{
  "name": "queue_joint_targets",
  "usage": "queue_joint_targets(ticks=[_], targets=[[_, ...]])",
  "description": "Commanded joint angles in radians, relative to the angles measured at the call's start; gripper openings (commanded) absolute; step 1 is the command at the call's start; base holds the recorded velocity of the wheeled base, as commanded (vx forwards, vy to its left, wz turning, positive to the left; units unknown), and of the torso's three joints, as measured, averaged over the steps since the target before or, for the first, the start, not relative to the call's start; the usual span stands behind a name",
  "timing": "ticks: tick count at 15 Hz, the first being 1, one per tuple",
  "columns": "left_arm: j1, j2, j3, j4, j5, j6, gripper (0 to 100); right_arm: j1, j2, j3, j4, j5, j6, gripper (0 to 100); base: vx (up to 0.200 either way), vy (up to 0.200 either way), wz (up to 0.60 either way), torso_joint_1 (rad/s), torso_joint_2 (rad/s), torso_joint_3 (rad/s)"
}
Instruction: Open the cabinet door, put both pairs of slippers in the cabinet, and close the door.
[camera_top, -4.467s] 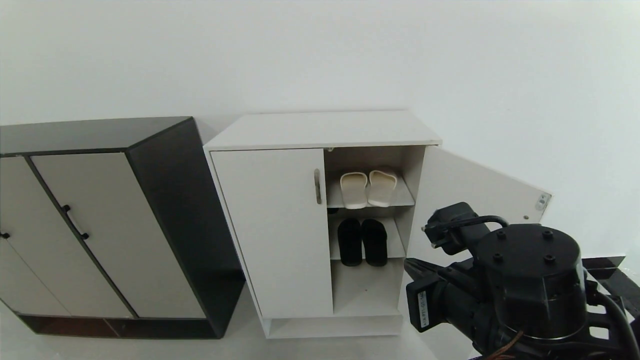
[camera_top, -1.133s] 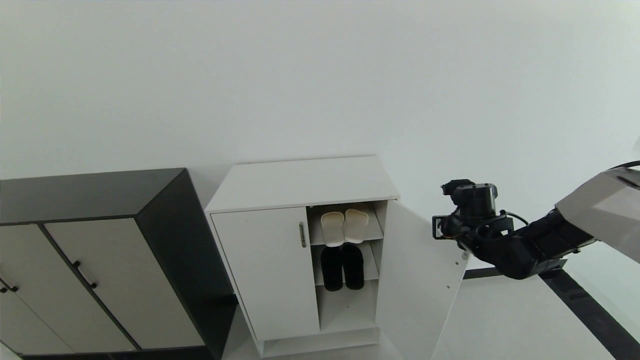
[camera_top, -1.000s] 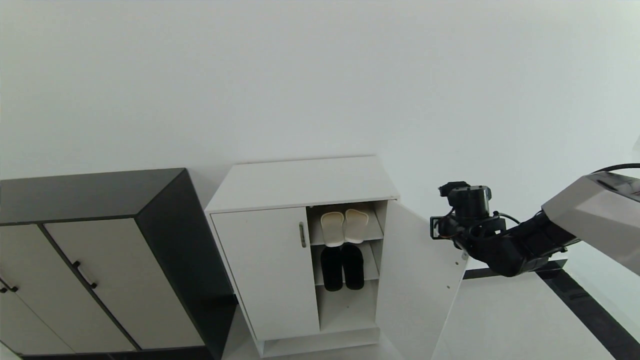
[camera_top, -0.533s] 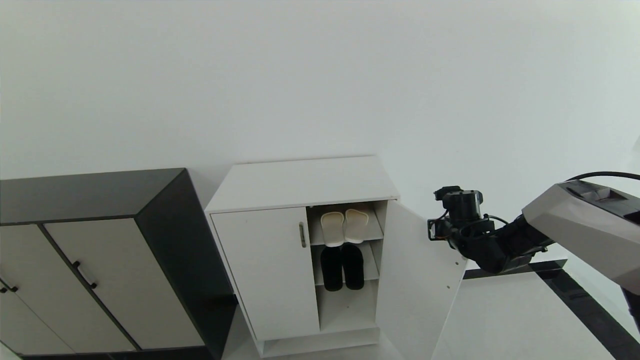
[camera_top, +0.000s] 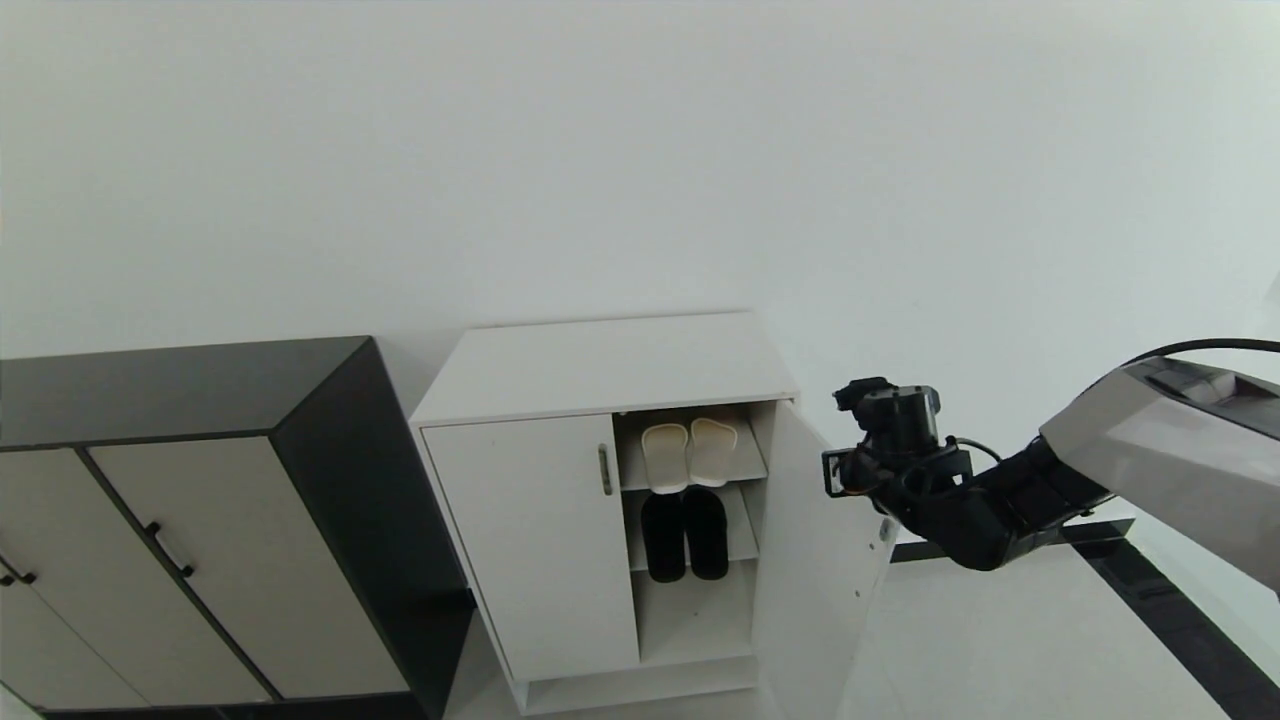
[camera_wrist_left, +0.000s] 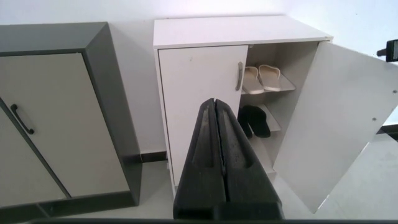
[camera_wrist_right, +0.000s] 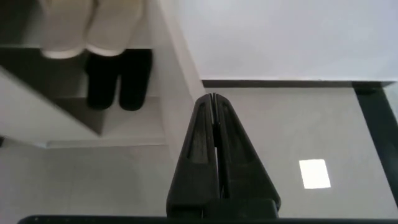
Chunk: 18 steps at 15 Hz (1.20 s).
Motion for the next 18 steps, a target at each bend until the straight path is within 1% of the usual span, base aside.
queue_joint_targets(ticks=[1,2,3,4,5,6,7,8,11,14,18], targets=[[0.000,0.001,0.000,0.000,0.000,0.000,0,0.022,-0.082,0.026,-0.001,0.002,0.001,0,0.000,0.000,0.00,0.000,0.00,0.000],[0.000,0.001,0.000,0.000,0.002,0.000,0,0.019,-0.099,0.040,-0.001,0.004,0.011,0,0.000,0.000,0.00,0.000,0.00,0.000],[0.000,0.001,0.000,0.000,0.002,0.000,0,0.020,-0.124,0.069,-0.002,0.036,0.037,0,0.000,0.000,0.00,0.000,0.00,0.000],[0.000,0.001,0.000,0.000,0.002,0.000,0,0.028,-0.168,0.131,-0.001,0.136,0.070,0,0.000,0.000,0.00,0.000,0.00,0.000],[0.000,0.001,0.000,0.000,0.002,0.000,0,0.052,-0.225,0.200,-0.001,0.257,0.101,0,0.000,0.000,0.00,0.000,0.00,0.000],[0.000,0.001,0.000,0.000,0.002,0.000,0,0.065,-0.259,0.238,-0.001,0.323,0.113,0,0.000,0.000,0.00,0.000,0.00,0.000],[0.000,0.001,0.000,0.000,0.002,0.000,0,0.080,-0.282,0.265,-0.002,0.352,0.113,0,0.000,0.000,0.00,0.000,0.00,0.000],[0.000,0.001,0.000,0.000,0.002,0.000,0,0.100,-0.298,0.289,-0.001,0.372,0.112,0,0.000,0.000,0.00,0.000,0.00,0.000],[0.000,0.001,0.000,0.000,0.002,0.000,0,0.149,-0.306,0.336,-0.007,0.372,0.067,0,0.000,0.000,0.00,0.000,0.00,0.000],[0.000,0.001,0.000,0.000,0.002,-0.002,0,0.171,-0.308,0.348,-0.018,0.369,0.060,0,0.000,0.000,0.00,0.000,0.00,0.000],[0.000,0.001,0.000,0.000,0.002,-0.002,0,0.175,-0.303,0.376,-0.047,0.373,0.035,0,0.000,0.000,0.00,0.000,0.00,0.000]])
